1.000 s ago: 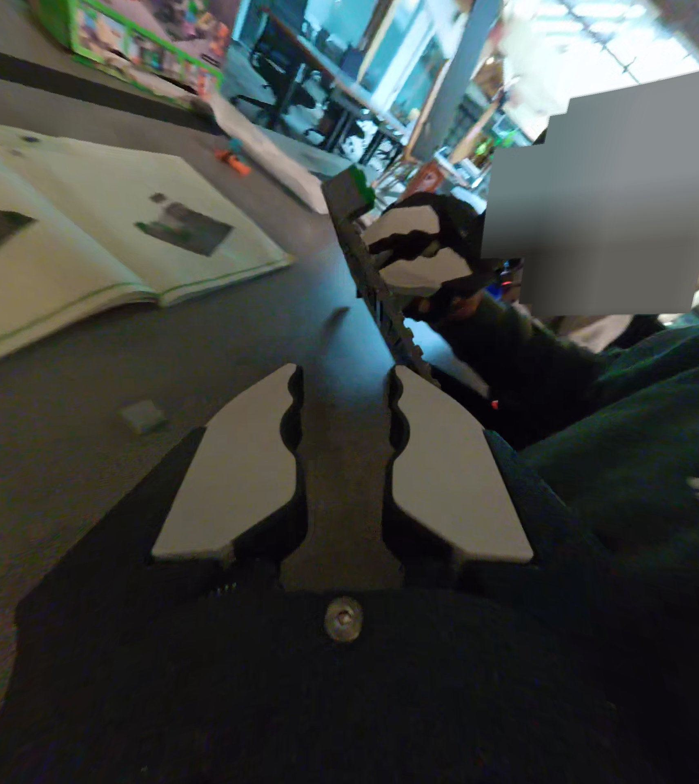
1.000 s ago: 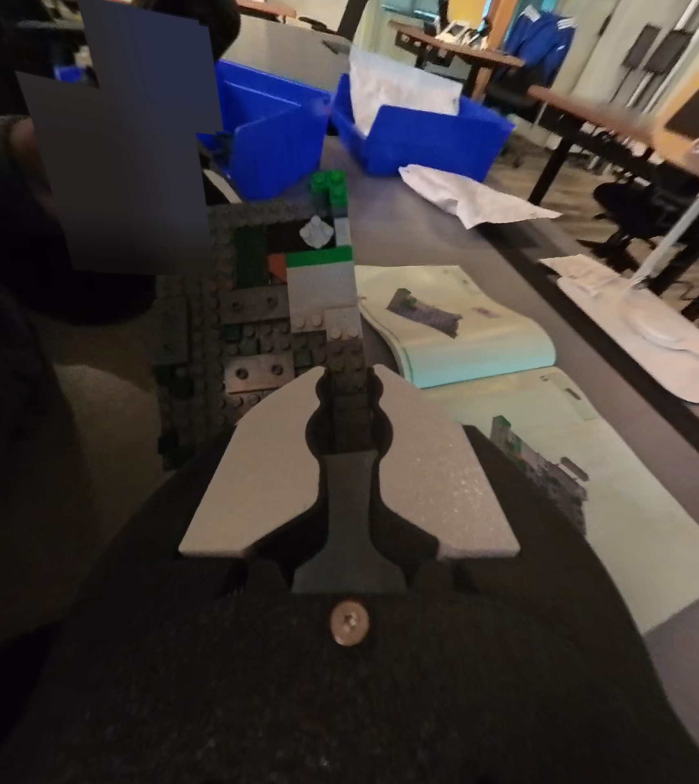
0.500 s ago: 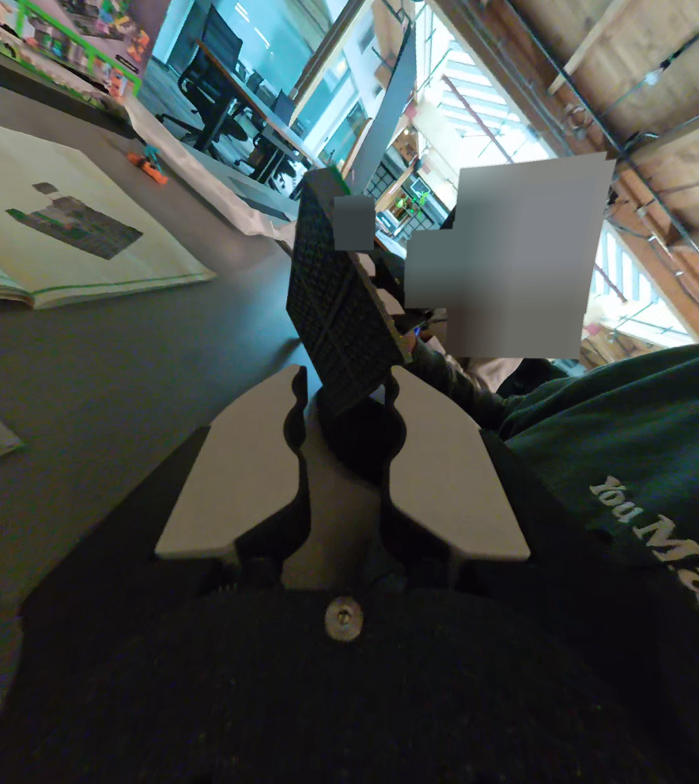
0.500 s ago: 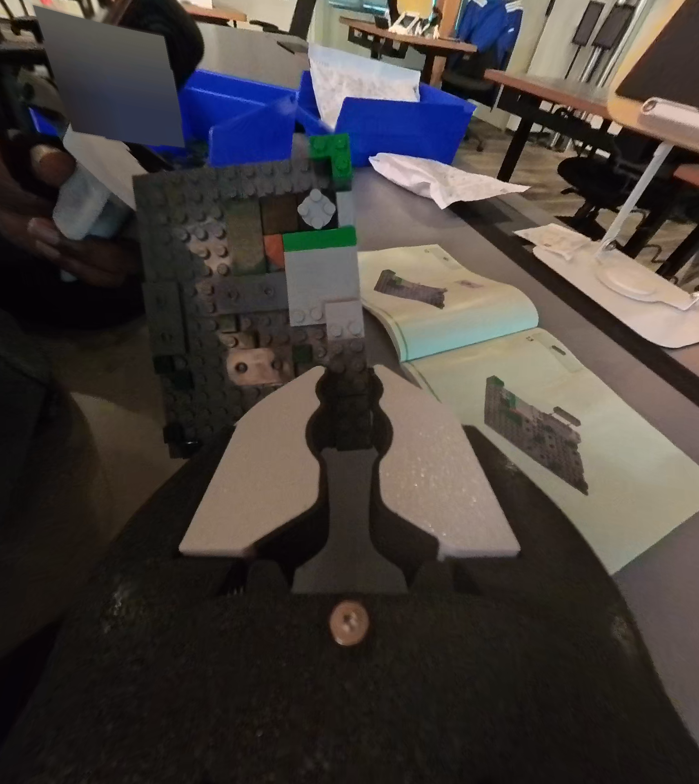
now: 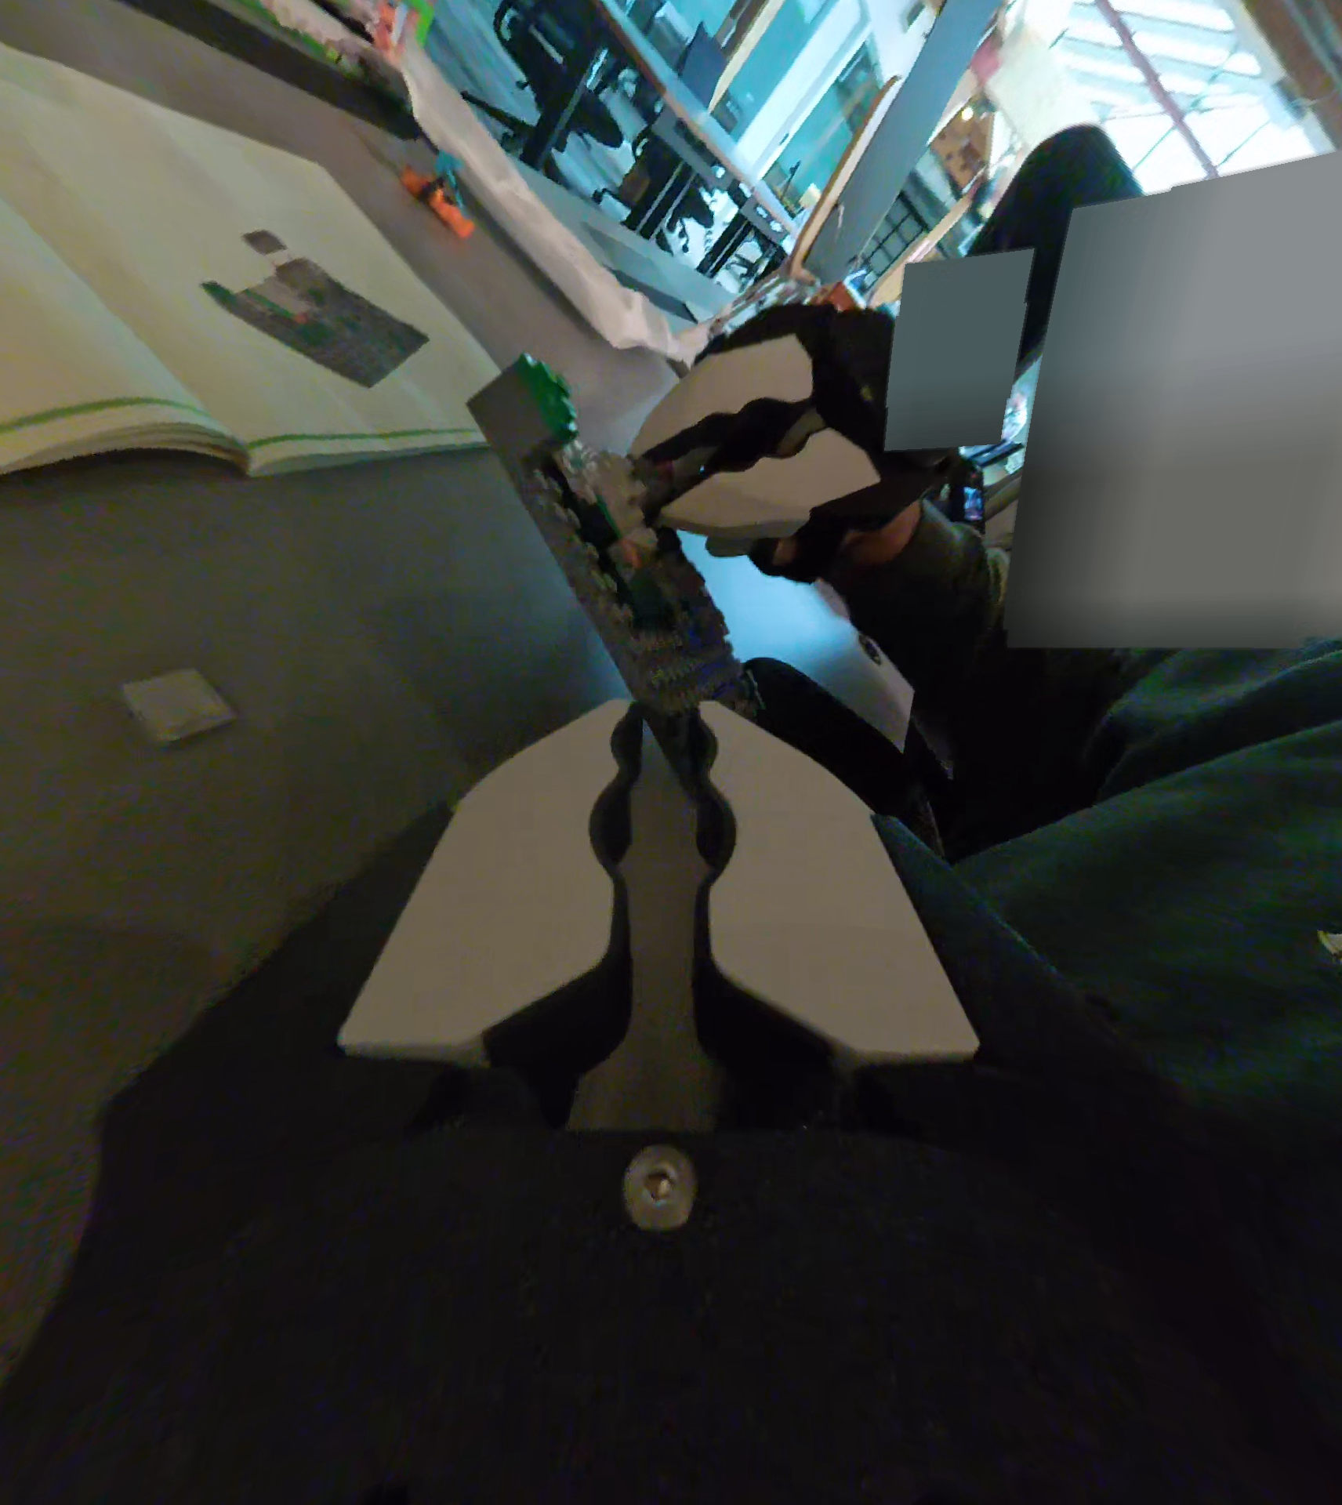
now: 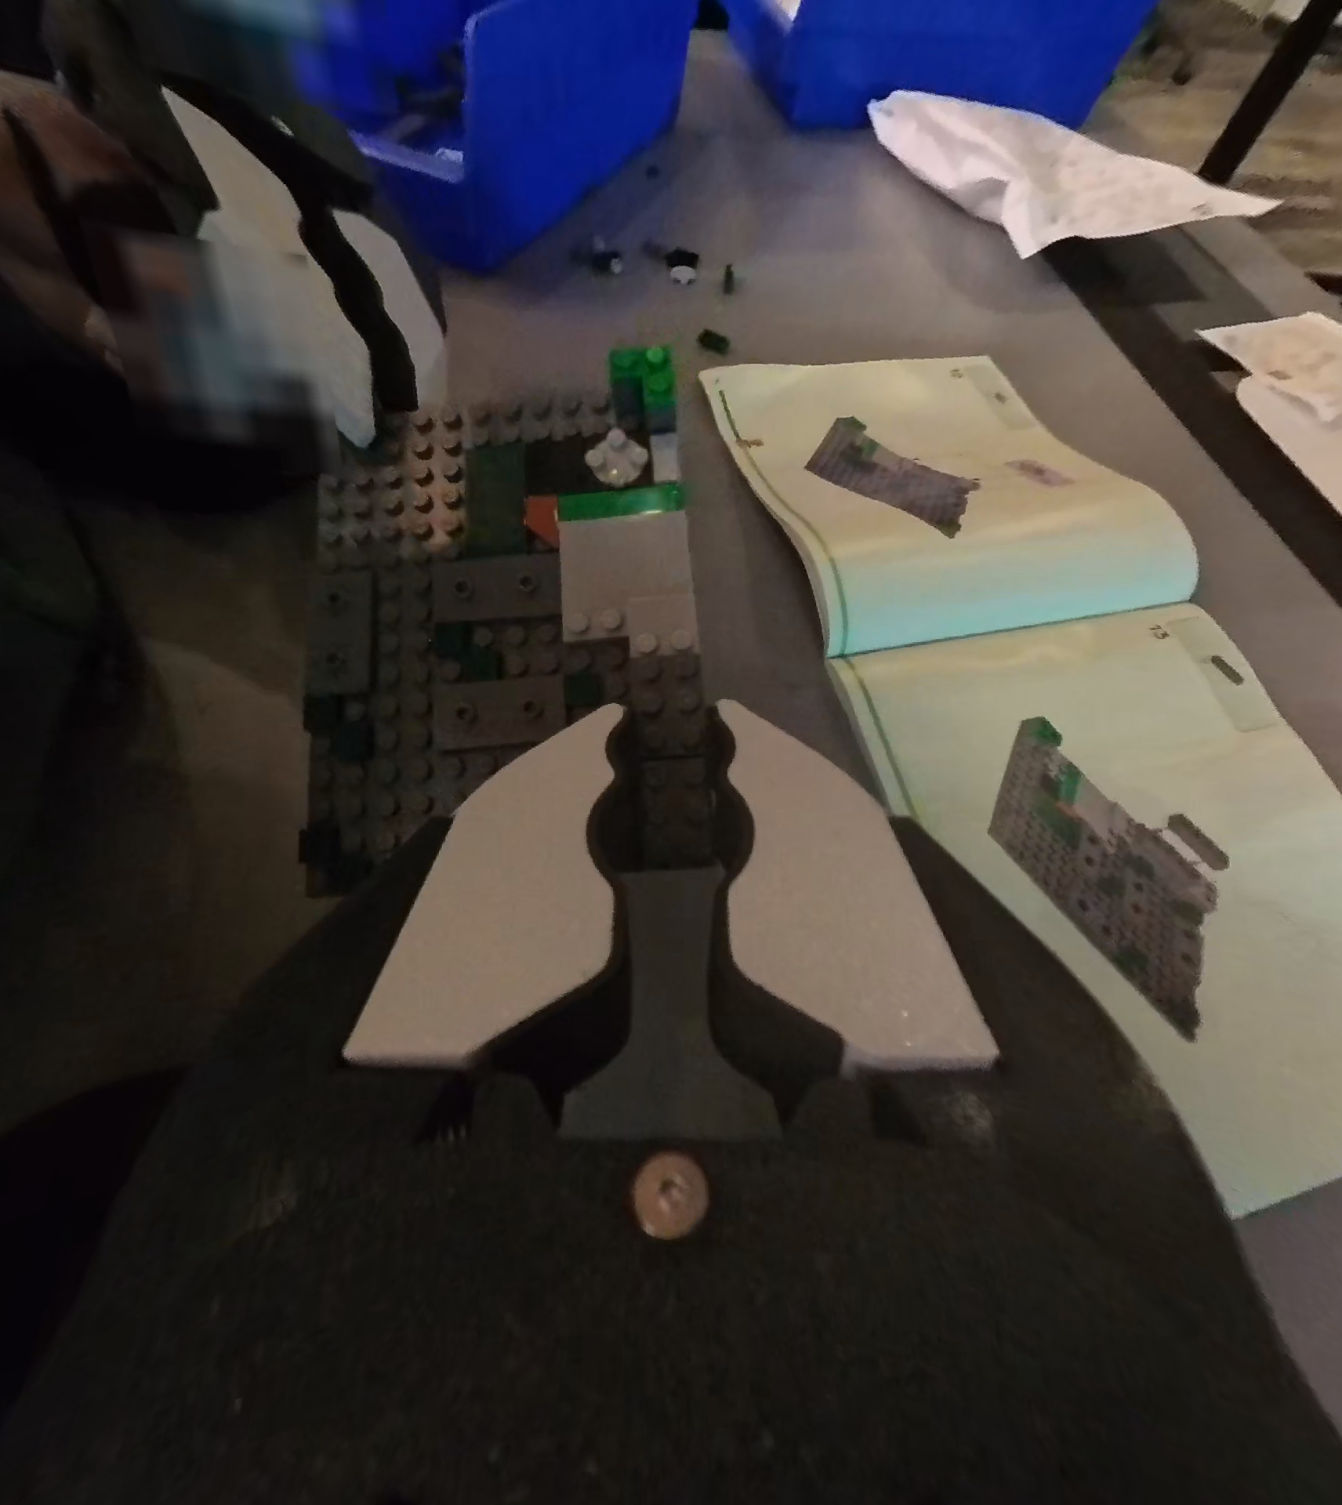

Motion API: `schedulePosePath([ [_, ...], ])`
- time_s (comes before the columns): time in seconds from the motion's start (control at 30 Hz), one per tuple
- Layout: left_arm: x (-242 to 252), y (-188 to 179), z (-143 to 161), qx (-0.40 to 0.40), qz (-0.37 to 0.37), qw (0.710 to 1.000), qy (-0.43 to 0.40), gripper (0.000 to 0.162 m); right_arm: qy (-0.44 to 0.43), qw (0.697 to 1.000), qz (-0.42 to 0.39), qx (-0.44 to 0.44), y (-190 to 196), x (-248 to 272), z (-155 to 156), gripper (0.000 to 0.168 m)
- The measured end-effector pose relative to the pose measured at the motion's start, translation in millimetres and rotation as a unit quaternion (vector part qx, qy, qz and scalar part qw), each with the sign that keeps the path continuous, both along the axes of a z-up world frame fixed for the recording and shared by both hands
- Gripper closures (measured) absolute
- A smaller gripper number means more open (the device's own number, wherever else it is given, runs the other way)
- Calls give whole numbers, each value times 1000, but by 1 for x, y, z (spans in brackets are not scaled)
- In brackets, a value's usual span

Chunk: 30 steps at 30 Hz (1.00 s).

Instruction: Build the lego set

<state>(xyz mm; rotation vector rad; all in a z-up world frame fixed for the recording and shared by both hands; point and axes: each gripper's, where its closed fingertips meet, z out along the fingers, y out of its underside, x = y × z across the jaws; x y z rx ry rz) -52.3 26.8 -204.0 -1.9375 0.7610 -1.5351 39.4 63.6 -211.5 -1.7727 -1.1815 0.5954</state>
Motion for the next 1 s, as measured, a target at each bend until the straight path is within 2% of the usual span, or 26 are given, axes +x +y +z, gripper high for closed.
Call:
schedulePosePath([
  [0.23, -2, 3, -8, -3, 6, 1000, 29, 151, -21, 999, 44, -13, 7, -3, -1, 152],
  [0.33, -6, 6, -13, 33, 4, 997, 76, 142, -26, 998, 56, -22, 10, 0, -6, 152],
  [0.43, -13, 14, -13, 69, 0, 991, 113, 141, -26, 996, 77, -38, 12, 4, -13, 152],
  [0.67, -32, 46, -24, 135, 12, 971, 198, 139, -75, 986, 123, -86, 24, 11, -44, 153],
  [1.0, -34, 64, -56, 206, -53, 936, 282, 138, -116, 975, 156, -107, 29, -5, -63, 152],
])
